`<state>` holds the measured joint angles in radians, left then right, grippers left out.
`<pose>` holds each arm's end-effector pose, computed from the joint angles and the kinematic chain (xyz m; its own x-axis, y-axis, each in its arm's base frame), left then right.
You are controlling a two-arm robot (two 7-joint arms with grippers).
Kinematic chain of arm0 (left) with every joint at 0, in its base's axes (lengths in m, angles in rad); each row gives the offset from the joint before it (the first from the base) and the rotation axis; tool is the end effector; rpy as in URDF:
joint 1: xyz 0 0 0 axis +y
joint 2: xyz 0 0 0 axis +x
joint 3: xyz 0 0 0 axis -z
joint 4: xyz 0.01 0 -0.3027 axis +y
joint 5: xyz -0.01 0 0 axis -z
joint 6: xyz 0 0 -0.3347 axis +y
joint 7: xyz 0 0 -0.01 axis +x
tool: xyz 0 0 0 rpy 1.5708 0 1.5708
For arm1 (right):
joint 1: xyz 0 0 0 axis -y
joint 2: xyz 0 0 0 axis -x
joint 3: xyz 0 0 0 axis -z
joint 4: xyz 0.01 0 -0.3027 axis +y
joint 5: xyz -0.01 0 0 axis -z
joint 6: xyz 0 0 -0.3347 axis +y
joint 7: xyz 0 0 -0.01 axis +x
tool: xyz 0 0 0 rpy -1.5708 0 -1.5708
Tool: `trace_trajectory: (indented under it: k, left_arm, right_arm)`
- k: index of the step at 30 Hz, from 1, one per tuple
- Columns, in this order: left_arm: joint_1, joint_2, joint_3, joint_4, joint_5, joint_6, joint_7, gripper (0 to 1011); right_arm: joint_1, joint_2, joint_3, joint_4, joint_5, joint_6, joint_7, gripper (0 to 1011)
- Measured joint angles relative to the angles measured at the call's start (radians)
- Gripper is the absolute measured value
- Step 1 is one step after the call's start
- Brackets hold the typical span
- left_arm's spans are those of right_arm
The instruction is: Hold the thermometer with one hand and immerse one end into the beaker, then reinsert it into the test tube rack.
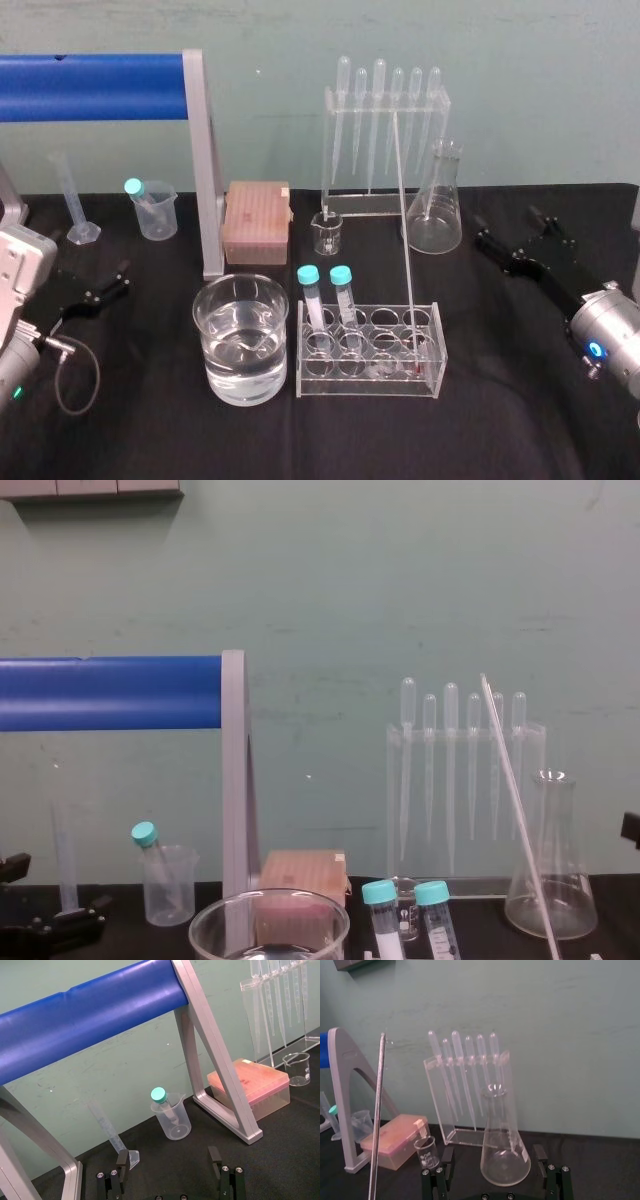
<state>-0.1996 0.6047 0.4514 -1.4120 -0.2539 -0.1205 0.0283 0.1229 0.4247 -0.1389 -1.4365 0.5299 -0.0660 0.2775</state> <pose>0.3847 0.0830 -0.3174 0.2922 0.8803 0.3738 -0.9553 0.2873 0.0702 0.3868 -0.1037 -0.3011 0.3353 -0.9381 -0.0873 0.9421 0.3336 0.0340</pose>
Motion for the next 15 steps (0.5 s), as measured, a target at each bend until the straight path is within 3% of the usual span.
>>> trace_trajectory:
  k: [15]
  left_arm:
    - [0.0, 0.0, 0.0, 0.0, 0.0, 0.0, 0.0, 1008]
  right_arm:
    - [0.0, -0.006, 0.002, 0.006, 0.001, 0.01, 0.008, 1003]
